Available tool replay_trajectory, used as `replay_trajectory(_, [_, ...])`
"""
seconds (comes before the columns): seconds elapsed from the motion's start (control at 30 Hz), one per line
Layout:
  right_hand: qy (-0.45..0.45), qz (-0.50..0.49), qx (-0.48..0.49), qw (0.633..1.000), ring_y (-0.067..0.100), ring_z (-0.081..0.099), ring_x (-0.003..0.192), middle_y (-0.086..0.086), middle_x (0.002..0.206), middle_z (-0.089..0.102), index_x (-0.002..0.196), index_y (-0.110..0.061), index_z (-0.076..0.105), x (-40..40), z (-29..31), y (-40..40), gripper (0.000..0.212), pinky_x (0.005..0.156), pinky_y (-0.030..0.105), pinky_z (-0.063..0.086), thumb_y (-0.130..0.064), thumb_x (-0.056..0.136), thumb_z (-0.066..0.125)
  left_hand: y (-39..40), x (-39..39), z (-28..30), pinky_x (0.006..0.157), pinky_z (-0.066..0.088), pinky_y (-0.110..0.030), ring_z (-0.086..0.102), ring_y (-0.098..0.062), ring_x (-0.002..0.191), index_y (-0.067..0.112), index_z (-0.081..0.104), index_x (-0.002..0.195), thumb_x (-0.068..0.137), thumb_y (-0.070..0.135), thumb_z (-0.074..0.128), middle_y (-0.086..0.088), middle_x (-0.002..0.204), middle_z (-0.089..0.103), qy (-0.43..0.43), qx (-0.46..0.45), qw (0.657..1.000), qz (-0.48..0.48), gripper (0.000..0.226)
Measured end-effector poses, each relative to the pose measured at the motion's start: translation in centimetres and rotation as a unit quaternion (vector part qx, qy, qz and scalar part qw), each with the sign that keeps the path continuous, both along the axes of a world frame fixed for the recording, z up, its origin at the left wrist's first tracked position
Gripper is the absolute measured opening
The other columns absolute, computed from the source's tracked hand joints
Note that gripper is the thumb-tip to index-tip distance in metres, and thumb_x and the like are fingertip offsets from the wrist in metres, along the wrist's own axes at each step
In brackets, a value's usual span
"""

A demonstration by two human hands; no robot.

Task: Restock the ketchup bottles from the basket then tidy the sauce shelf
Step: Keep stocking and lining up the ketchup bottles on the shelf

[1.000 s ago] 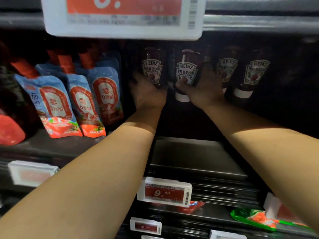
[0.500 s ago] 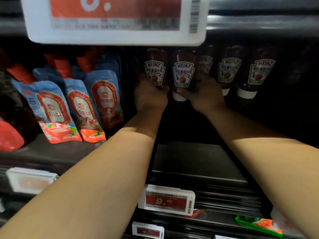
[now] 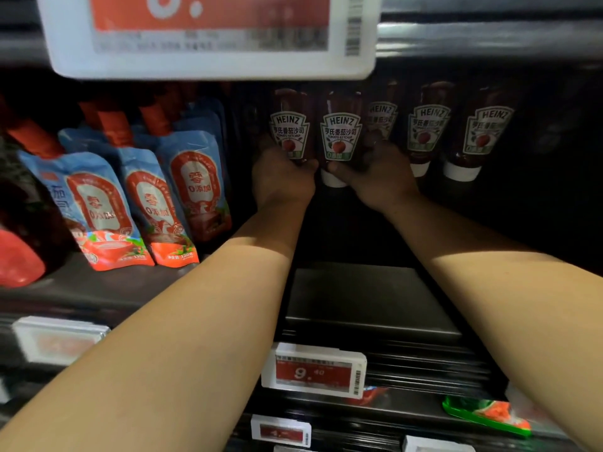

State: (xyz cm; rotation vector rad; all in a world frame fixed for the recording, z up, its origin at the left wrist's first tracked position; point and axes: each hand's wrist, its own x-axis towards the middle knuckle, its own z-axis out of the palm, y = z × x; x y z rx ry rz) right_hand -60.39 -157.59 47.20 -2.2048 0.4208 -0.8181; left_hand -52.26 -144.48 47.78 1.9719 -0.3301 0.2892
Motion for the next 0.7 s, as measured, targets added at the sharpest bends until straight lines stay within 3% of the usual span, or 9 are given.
replay_trajectory(0.2, [0.018,-0.007,-0.004,1.000,0.006,0.060,0.120,-0.005,0.131,0.066,0.135,-0.017,0.061,-0.9,0.2,0.0,0.064,0.098,0.015,0.044,-0.042,0.080,0.082,0.2,-0.1,0.1,0.109,0.044,-0.038,0.049,-0.031,0.134,0.011,0.037,0.148,0.076,0.035,0.081,-0.012,0.145,0.052,0.020,0.030,0.999,0.009,0.087])
replay_trajectory(0.27, [0.016,-0.036,0.015,0.999,-0.006,0.062,0.105,-0.004,0.122,0.069,0.126,-0.011,0.067,-1.8,0.3,0.1,0.052,0.087,0.002,0.041,-0.036,0.083,0.081,0.7,-0.2,0.2,0.111,0.042,-0.038,0.046,-0.033,0.136,0.009,0.036,0.148,0.078,0.034,0.078,-0.015,0.146,0.050,0.031,0.049,0.998,0.020,0.085])
replay_trajectory(0.3, [0.013,-0.058,0.026,0.998,-0.005,0.064,0.100,-0.001,0.117,0.071,0.122,-0.011,0.067,-2.4,0.3,0.2,0.044,0.083,0.003,0.041,-0.034,0.086,0.079,1.0,-0.3,0.1,0.111,0.042,-0.037,0.048,-0.033,0.135,0.007,0.040,0.147,0.079,0.032,0.077,-0.015,0.145,0.051,0.030,0.053,0.998,0.022,0.082])
replay_trajectory(0.43, [0.039,-0.135,-0.020,0.990,0.020,0.063,0.113,0.003,0.118,0.070,0.115,-0.017,0.068,-5.7,0.9,0.5,0.032,0.084,0.015,0.037,-0.041,0.094,0.067,1.9,-1.5,0.4,0.102,0.048,-0.035,0.059,-0.031,0.123,0.007,0.059,0.130,0.080,0.025,0.074,-0.014,0.130,0.064,-0.020,0.015,1.000,0.005,0.054])
replay_trajectory(0.53, [0.047,-0.151,-0.007,0.987,0.019,0.061,0.116,0.001,0.124,0.068,0.124,-0.019,0.064,-9.0,1.0,0.9,0.036,0.085,0.014,0.037,-0.039,0.095,0.065,1.9,-2.7,0.7,0.099,0.046,-0.034,0.060,-0.033,0.122,0.011,0.063,0.126,0.090,0.030,0.064,-0.014,0.128,0.066,-0.074,0.082,0.993,-0.040,0.040])
replay_trajectory(0.63, [0.082,-0.150,-0.012,0.985,0.018,0.062,0.115,-0.005,0.121,0.069,0.122,-0.024,0.064,-13.0,1.4,1.0,0.034,0.081,0.014,0.040,-0.038,0.092,0.068,2.0,-3.8,1.2,0.088,0.043,-0.024,0.063,-0.030,0.118,0.018,0.070,0.118,0.088,0.033,0.068,-0.009,0.124,0.069,-0.055,0.097,0.991,-0.077,0.034])
replay_trajectory(0.7, [0.094,-0.165,-0.001,0.982,0.021,0.062,0.117,-0.003,0.119,0.070,0.122,-0.024,0.063,-15.6,2.0,0.5,0.034,0.093,0.022,0.045,-0.036,0.091,0.070,2.3,-4.6,1.4,0.085,0.038,-0.018,0.064,-0.027,0.116,0.020,0.072,0.110,0.087,0.030,0.069,-0.005,0.120,0.071,-0.029,0.075,0.994,-0.080,0.026])
